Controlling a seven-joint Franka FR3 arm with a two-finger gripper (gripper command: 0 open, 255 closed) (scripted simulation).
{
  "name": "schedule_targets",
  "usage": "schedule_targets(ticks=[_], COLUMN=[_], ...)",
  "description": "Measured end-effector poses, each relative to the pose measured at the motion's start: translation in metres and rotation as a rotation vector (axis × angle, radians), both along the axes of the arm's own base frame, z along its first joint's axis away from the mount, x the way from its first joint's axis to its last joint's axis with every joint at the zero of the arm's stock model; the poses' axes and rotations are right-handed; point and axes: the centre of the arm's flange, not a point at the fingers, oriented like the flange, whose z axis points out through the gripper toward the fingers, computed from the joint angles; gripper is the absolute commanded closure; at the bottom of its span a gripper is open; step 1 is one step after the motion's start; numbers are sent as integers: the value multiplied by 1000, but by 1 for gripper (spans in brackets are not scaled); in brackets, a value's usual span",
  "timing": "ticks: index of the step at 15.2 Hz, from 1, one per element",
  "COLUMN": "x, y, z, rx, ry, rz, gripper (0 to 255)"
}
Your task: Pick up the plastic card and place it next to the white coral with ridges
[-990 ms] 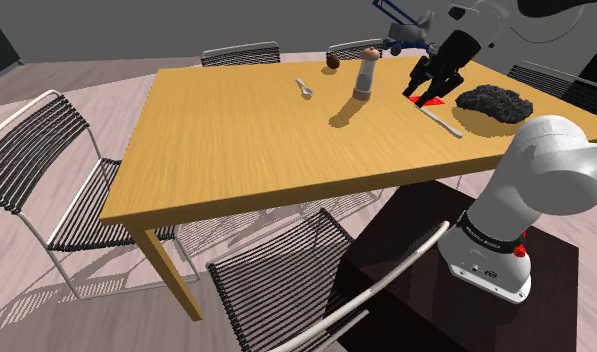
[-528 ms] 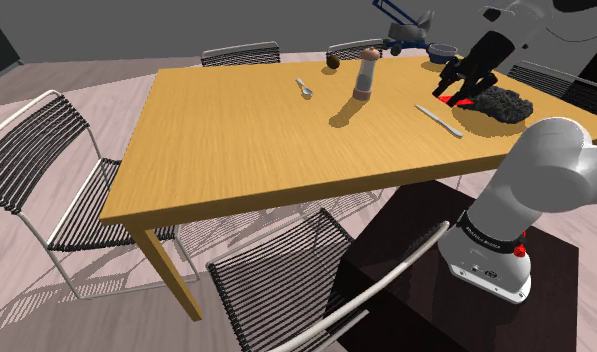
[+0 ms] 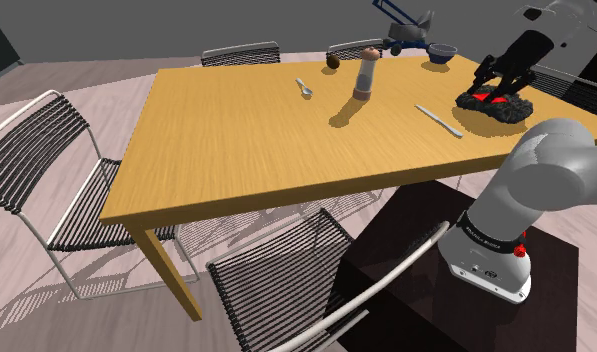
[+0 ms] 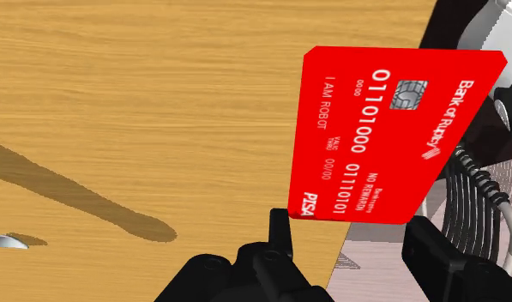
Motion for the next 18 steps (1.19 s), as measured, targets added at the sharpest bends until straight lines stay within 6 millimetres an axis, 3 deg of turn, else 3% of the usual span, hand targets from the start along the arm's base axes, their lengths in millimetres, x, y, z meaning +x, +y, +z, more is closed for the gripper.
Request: schedule_targets(ticks=[18], x=[-150], y=[-181], z=[-1], rx=[0], ry=[0], rz=[1], gripper=[255])
